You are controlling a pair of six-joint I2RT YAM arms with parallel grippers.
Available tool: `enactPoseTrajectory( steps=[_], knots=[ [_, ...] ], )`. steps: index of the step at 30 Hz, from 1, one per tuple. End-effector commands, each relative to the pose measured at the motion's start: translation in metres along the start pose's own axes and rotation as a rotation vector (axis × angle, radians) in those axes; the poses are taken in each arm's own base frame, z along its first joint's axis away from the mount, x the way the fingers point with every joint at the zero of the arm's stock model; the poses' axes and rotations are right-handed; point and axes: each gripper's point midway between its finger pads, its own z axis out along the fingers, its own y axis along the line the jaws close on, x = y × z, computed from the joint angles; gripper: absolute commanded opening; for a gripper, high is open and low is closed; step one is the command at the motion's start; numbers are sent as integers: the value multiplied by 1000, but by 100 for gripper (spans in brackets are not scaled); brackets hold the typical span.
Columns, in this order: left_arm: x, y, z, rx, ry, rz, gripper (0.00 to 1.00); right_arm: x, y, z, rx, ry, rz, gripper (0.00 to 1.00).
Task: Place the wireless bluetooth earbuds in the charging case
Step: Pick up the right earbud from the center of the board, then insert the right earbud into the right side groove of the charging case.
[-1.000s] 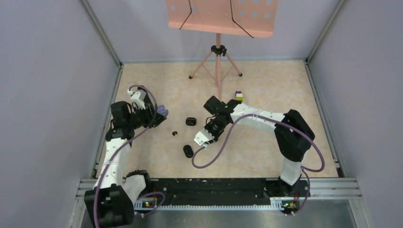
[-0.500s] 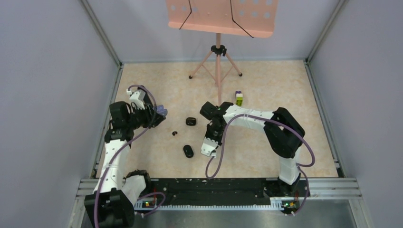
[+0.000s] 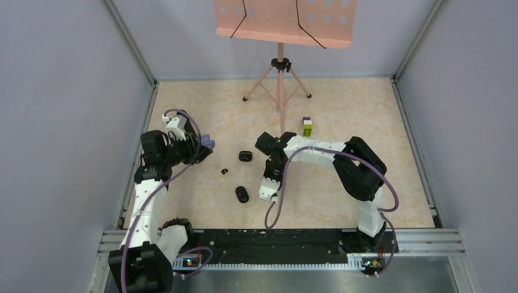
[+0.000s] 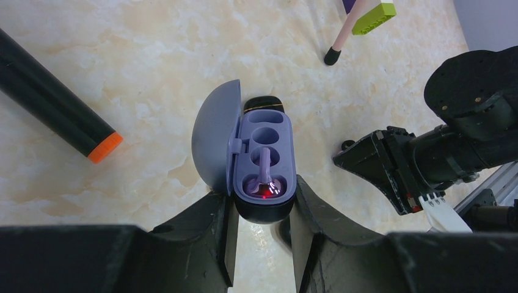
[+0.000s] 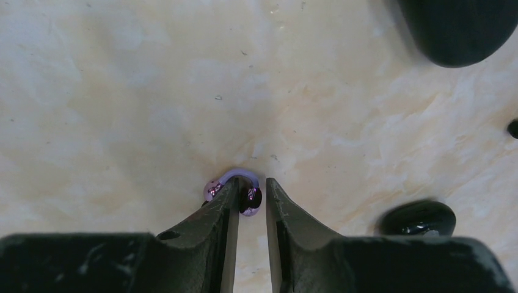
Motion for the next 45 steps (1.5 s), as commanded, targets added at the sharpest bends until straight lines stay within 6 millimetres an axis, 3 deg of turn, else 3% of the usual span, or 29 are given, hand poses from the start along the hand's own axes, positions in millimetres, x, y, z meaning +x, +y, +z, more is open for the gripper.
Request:
enactPoseTrajectory(
  steps=[1,7,11,15,18,21,25,29,32,36,41,45],
  knots=[
    [-18,-4,0,11,-53,33,0,1,-14,3,8,16,-29,22],
    [-17,-4,1,15,-54,25,0,-8,-6,4,-61,-36,-21,21],
    [-17,-3,2,23,-50,18,0,-23,-1,6,-127,-108,50,0],
    [-19,-3,5,31,-53,16,0,-31,-28,-10,0,-200,345,0],
    [-21,-6,9,69,-62,32,0,-24,-59,-49,197,-284,672,0],
    [-28,-11,15,122,-76,69,0,-5,-92,-110,454,-401,1054,0],
    [-37,-23,22,203,-88,166,0,11,-105,-185,724,-558,1474,0],
    [-49,-46,28,292,-130,317,0,13,-108,-246,985,-638,1652,0],
    [-53,-65,32,339,-153,426,0,11,-112,-286,1151,-726,1682,0],
    [-65,-94,36,358,-246,533,0,5,-121,-318,1255,-830,1684,0],
    [-86,-120,36,342,-329,510,0,22,-123,-333,1436,-751,1739,0],
    [-92,-134,36,361,-334,463,0,19,-131,-336,1589,-651,1662,0]
  ],
)
